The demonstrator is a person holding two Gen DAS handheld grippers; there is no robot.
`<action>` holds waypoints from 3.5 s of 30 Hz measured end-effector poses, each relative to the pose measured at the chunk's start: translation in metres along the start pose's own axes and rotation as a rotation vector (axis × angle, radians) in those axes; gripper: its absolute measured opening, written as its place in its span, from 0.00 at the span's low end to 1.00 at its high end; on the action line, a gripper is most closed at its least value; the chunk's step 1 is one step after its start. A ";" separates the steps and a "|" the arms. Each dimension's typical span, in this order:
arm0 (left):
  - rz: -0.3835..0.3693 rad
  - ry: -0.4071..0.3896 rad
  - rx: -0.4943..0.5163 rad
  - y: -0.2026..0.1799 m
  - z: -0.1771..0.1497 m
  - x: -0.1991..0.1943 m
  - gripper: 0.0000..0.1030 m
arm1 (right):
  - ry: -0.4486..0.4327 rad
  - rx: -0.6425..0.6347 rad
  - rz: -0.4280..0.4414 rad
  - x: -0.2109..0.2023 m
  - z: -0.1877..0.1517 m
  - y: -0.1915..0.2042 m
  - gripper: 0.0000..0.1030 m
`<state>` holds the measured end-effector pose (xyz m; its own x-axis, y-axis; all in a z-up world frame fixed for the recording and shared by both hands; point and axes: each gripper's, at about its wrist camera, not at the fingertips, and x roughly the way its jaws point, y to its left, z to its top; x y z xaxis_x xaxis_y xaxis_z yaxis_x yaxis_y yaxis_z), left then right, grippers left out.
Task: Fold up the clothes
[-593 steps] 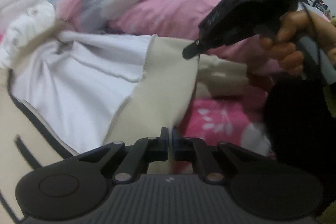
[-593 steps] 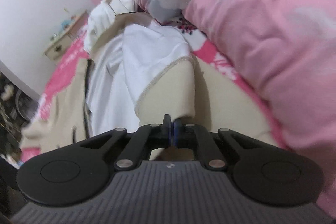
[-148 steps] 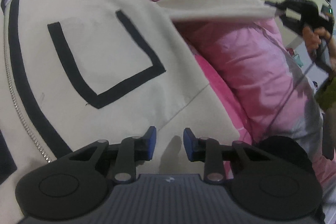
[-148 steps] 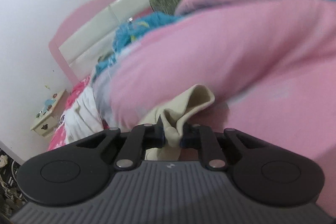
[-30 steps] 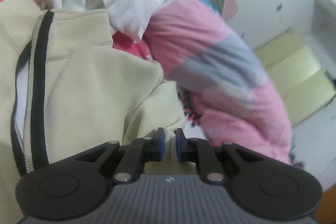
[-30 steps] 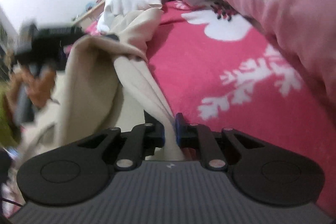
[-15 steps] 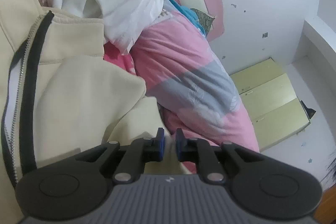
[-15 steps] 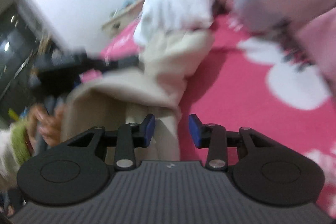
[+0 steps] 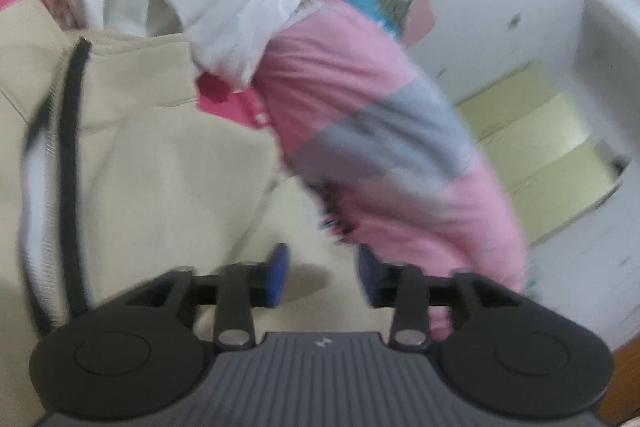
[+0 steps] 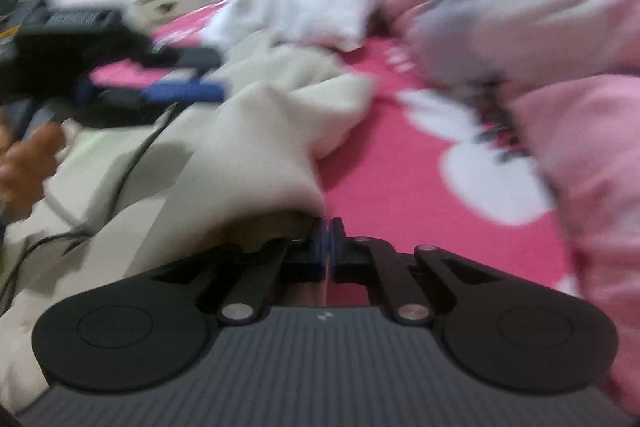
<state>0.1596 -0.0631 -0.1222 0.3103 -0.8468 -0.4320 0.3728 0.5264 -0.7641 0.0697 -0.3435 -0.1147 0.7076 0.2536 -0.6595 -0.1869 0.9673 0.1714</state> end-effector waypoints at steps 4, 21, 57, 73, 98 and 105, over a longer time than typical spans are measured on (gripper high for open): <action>0.177 0.065 0.112 -0.011 -0.001 0.016 0.67 | 0.034 0.184 -0.105 0.007 -0.014 -0.035 0.00; 0.362 0.108 0.289 -0.031 0.013 0.030 0.08 | -0.011 0.902 0.413 -0.022 -0.031 -0.090 0.27; 0.304 0.480 0.994 -0.170 -0.215 -0.010 0.08 | 0.200 0.438 -0.012 -0.140 -0.110 -0.043 0.03; 0.208 0.232 0.670 -0.153 -0.173 -0.053 0.52 | 0.011 -0.102 -0.095 -0.123 -0.048 0.031 0.06; 0.375 0.198 0.108 -0.039 -0.159 -0.130 0.30 | 0.332 0.683 0.416 -0.064 -0.102 0.029 0.41; 0.276 0.120 0.058 -0.060 -0.148 -0.167 0.13 | 0.273 0.625 0.406 -0.077 -0.087 0.039 0.04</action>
<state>-0.0435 0.0351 -0.0750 0.3026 -0.6723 -0.6756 0.3395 0.7383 -0.5827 -0.0520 -0.3252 -0.1209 0.4585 0.6557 -0.5998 0.0799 0.6418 0.7627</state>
